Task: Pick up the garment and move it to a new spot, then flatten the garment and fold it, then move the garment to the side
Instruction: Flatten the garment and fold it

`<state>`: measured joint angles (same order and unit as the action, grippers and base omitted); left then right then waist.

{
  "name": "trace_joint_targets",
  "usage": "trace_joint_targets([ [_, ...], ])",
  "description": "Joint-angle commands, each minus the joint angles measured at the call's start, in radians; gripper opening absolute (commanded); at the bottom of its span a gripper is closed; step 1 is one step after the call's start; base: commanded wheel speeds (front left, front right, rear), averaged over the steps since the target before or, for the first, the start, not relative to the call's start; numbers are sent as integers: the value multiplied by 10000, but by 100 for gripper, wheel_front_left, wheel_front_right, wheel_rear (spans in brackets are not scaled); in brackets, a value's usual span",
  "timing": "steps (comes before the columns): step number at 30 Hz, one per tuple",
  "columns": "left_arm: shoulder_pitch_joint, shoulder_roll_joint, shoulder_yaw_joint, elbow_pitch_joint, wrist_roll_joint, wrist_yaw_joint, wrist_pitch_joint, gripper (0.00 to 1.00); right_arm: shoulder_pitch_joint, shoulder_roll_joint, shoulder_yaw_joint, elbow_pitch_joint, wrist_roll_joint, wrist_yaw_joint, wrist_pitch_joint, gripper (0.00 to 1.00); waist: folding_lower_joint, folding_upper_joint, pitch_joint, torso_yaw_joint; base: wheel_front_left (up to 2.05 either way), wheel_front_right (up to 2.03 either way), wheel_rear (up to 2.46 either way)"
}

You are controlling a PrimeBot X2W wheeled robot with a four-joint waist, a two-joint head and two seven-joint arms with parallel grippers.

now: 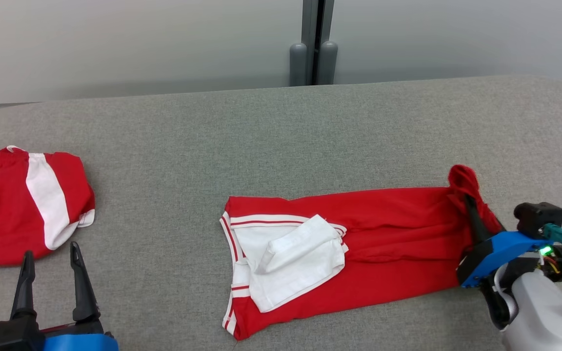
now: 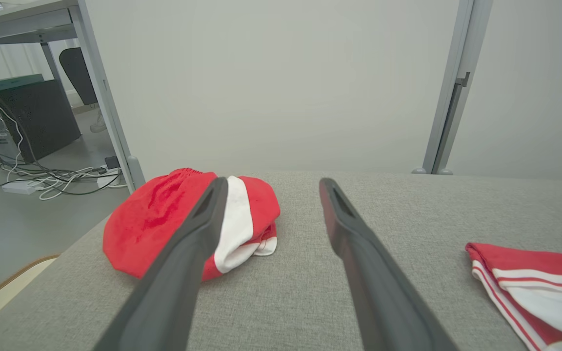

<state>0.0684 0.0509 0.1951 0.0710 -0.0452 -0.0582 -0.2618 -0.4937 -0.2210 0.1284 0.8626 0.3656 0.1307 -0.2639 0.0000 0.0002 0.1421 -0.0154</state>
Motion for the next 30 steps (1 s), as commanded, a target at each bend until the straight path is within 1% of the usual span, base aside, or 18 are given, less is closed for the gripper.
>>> trace_joint_targets([
  [1, 80, -7, -6, 21, -42, 24, -43, 100, 105, 36, 52, -86, 91, 1, -3, 0, 0, -2, -10, 6, 0, 0, 0],
  [6, 118, -6, -70, 43, -54, 47, -43, 100, 432, 498, 696, -791, 217, 1, 43, 0, 0, -2, -58, 58, 0, 0, 0],
  [10, 66, -6, -37, 113, -71, -22, -43, 100, 593, 912, 1220, -1296, 328, 1, 136, 0, 0, -2, -30, 94, 0, 0, 0],
  [15, -4, -7, -96, 181, -134, -7, -43, 100, 591, 1319, 2129, -1714, 486, 1, 356, 0, 0, -2, 32, 131, 0, 0, 0],
  [23, -152, -7, -107, 302, -121, -72, -43, 100, 450, 1640, 3500, -2048, 952, 1, 402, 0, 0, -2, 40, 269, 0, 0, 0],
  [30, -216, -5, -150, 360, -145, -75, -43, 100, 268, 1705, 4659, -2427, 1837, 3, 316, 0, 0, -2, 122, 391, 0, 0, 0],
])
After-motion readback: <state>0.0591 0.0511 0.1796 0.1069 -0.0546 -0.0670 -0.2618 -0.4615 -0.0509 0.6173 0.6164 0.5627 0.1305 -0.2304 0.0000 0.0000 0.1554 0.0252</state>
